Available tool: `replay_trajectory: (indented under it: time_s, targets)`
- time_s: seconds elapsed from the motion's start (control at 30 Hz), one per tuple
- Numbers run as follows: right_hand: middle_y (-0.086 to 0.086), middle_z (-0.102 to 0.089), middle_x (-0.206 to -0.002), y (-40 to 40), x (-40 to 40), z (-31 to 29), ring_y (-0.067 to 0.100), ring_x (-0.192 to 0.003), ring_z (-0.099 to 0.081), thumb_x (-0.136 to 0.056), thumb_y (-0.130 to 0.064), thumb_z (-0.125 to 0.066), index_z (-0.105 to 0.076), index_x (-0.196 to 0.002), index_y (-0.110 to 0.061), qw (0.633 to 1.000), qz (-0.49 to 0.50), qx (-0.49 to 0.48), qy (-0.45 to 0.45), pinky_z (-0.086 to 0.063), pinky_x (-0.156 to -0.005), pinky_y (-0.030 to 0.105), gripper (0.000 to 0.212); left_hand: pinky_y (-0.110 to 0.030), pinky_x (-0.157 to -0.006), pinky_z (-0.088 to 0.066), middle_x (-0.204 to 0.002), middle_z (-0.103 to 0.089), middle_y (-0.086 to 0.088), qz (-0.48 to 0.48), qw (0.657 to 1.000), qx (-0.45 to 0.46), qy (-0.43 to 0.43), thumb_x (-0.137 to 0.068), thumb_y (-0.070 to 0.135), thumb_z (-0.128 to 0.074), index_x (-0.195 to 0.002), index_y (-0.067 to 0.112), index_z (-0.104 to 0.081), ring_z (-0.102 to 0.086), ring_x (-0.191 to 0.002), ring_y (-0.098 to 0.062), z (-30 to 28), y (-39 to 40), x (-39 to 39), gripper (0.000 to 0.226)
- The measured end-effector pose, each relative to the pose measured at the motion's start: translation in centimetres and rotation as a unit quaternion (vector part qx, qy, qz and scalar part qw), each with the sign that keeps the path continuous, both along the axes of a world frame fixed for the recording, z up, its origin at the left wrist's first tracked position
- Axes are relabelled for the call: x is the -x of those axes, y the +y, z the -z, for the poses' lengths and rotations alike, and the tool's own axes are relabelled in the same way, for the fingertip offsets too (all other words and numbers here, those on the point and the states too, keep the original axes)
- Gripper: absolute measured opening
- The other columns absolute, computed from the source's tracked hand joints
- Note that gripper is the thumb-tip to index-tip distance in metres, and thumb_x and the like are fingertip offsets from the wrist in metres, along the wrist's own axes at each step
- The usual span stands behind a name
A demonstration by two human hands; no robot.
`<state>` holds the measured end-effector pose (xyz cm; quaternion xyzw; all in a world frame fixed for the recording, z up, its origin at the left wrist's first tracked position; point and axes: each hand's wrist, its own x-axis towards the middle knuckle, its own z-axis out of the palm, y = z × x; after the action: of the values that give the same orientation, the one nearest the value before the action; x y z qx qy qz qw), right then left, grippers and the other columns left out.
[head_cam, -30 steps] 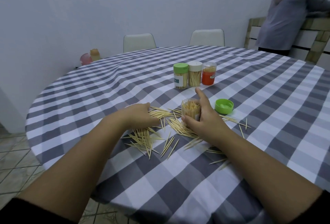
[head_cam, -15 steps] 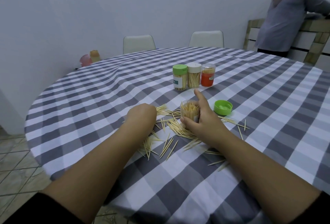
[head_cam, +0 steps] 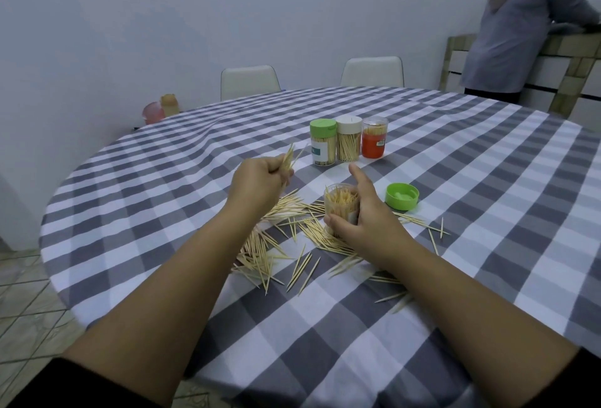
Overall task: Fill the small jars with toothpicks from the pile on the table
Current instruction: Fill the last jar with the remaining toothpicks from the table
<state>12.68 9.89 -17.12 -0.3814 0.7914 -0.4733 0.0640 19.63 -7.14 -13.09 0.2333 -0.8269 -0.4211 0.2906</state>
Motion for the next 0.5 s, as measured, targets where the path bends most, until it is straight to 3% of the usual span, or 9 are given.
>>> replay_trajectory:
  time_s: [0.13, 0.3, 0.5]
  targets:
    - [0.004, -0.038, -0.147, -0.1, 0.0, -0.1, 0.02, -0.128, -0.045, -0.085, -0.033, -0.068, -0.002, -0.149, -0.037, 1.0, -0.002, 0.002, -0.001, -0.038, -0.107, 0.042, 0.092, -0.028, -0.084, -0.055, -0.094, -0.069, 0.0, 0.061, 0.977, -0.167, 0.121, -0.092, 0.004, -0.057, -0.12, 0.003, -0.062, -0.068, -0.085, -0.013, -0.9, 1.2, 0.5, 0.029]
    - [0.004, -0.037, -0.147, 0.1, 0.0, -0.1, 0.019, -0.126, -0.046, -0.085, -0.031, -0.067, -0.002, -0.149, -0.035, 1.0, -0.004, 0.0, 0.001, -0.04, -0.106, 0.038, 0.092, -0.02, -0.075, -0.057, -0.089, -0.07, 0.0, 0.115, 0.914, -0.325, 0.213, -0.093, 0.002, -0.052, -0.114, 0.001, -0.062, -0.068, -0.081, -0.011, -1.4, 2.7, 1.2, 0.023]
    - [0.002, -0.047, -0.137, 0.1, -0.1, -0.1, 0.017, -0.116, -0.053, -0.085, -0.031, -0.068, -0.004, -0.149, -0.034, 1.0, -0.004, 0.011, 0.0, -0.042, -0.103, 0.037, 0.091, -0.024, -0.08, -0.057, -0.093, -0.068, -0.005, 0.142, 0.865, -0.385, 0.288, -0.093, -0.002, -0.05, -0.103, 0.003, -0.063, -0.067, -0.082, -0.015, -1.9, 4.5, 1.6, 0.017]
